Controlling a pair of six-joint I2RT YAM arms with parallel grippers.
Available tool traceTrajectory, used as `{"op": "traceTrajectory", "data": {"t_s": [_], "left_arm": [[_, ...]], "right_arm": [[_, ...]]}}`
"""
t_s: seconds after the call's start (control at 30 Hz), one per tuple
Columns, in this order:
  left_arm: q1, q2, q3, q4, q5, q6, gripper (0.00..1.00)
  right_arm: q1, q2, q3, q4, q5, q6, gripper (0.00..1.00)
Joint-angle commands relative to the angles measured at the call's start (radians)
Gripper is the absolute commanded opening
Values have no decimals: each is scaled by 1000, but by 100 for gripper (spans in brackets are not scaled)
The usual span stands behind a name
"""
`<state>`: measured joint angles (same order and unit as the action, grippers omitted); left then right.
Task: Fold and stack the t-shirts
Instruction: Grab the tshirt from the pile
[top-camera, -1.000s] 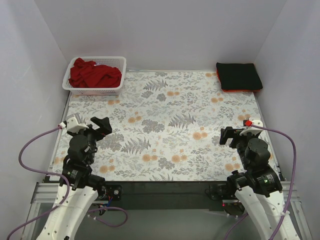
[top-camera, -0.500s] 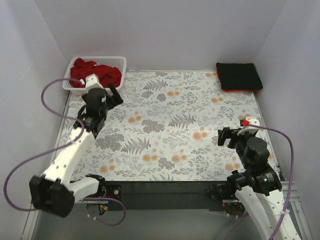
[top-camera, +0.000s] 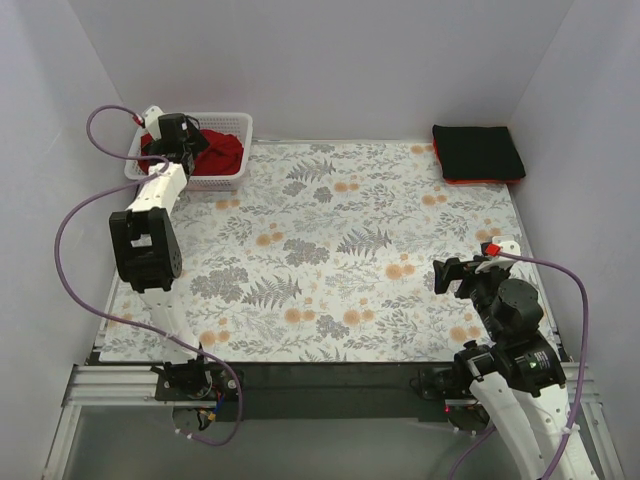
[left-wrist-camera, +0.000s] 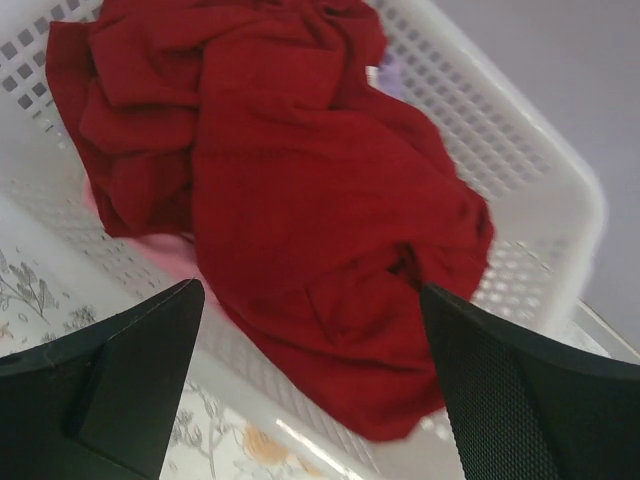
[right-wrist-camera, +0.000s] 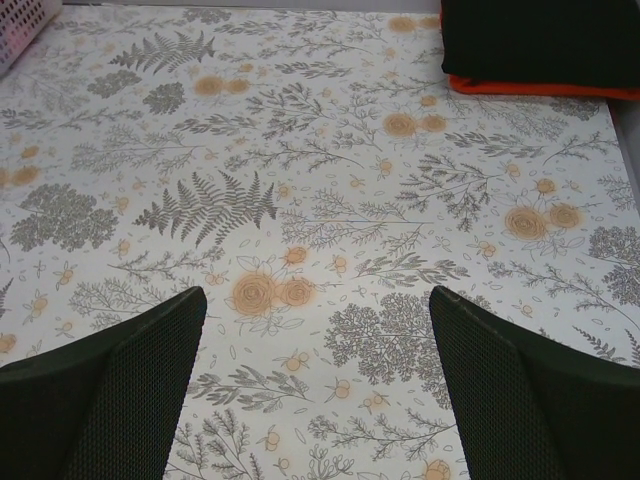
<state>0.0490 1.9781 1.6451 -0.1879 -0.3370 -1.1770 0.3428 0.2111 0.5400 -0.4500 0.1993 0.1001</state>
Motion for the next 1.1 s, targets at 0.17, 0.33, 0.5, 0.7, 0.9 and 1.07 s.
{"op": "traceTrajectory", "data": {"t_s": [0.17, 0.33, 0.5, 0.7, 0.9, 1.07], "left_arm": [[29, 197, 192, 54, 39, 36, 86], [31, 293, 232, 70, 79, 33, 84], [29, 331, 259, 74, 93, 37, 33], [31, 190, 246, 113, 66, 59, 0], [26, -3, 251, 153, 79, 77, 0], [-9, -130, 269, 142, 114, 137, 0]], "right_arm": [[7, 24, 8, 40, -31, -17, 98], [5, 33, 8, 42, -34, -20, 98], [7, 40, 6, 42, -32, -20, 98], [7, 48, 6, 40, -37, -22, 98], [7, 44, 6, 43, -47, -26, 98], [7, 31, 6, 43, -49, -27, 98]]}}
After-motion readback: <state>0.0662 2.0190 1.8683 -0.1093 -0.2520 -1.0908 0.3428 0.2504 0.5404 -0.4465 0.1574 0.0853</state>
